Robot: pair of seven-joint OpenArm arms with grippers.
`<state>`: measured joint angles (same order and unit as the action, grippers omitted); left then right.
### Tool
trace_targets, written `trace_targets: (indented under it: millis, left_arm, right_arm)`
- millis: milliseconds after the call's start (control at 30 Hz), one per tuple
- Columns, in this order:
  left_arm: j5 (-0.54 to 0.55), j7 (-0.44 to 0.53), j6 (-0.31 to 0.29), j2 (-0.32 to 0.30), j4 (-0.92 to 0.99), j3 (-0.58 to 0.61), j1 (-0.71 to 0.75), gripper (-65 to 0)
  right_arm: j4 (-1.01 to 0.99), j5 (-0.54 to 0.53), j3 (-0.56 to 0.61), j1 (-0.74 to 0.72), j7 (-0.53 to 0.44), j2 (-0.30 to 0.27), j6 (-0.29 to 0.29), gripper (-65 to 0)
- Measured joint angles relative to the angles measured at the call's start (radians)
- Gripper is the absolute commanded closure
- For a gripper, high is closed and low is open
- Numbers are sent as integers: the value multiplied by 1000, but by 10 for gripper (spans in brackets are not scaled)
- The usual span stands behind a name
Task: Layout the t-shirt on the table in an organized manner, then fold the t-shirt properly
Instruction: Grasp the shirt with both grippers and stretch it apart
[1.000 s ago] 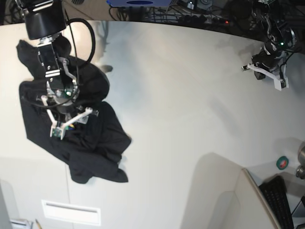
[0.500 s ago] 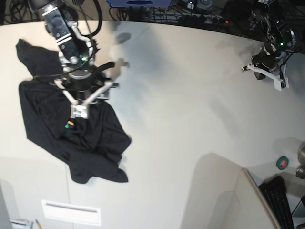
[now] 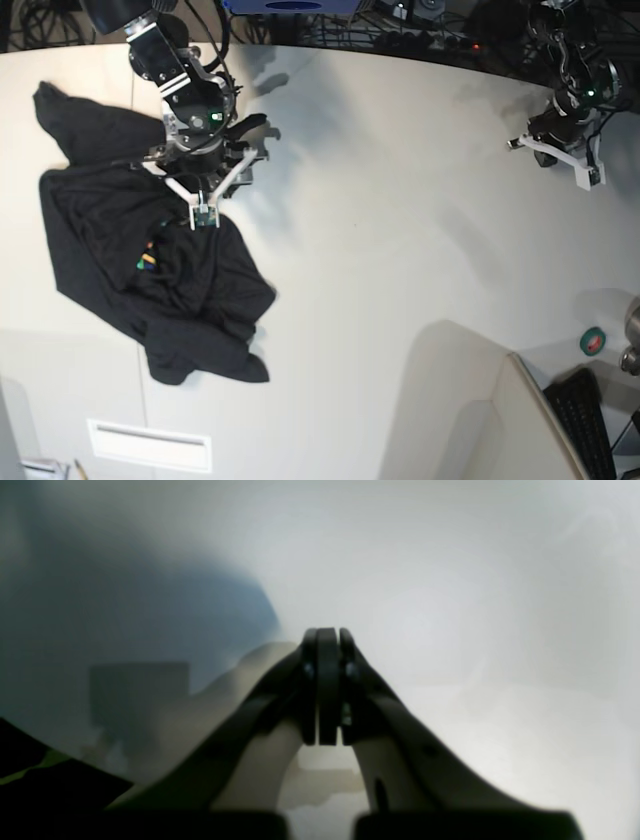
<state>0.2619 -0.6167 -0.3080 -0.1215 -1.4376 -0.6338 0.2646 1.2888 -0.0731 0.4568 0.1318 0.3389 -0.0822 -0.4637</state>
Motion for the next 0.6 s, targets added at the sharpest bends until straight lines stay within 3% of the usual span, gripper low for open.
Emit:
trace_targets:
  millis: [167,367,600]
  left_arm:
    - [2,-6,0,7,2,188,-33,0]
    - [-3,-4,12,6,7,467,-185,0]
    - [0,0,4,122,207,785,-436,0]
  right_arm:
    - [-4,3,1,19,-7,-1,0,0]
    - [18,6,-2,49,-7,-6,0,0]
    - [89,-1,-2,112,16,-41,-1,0]
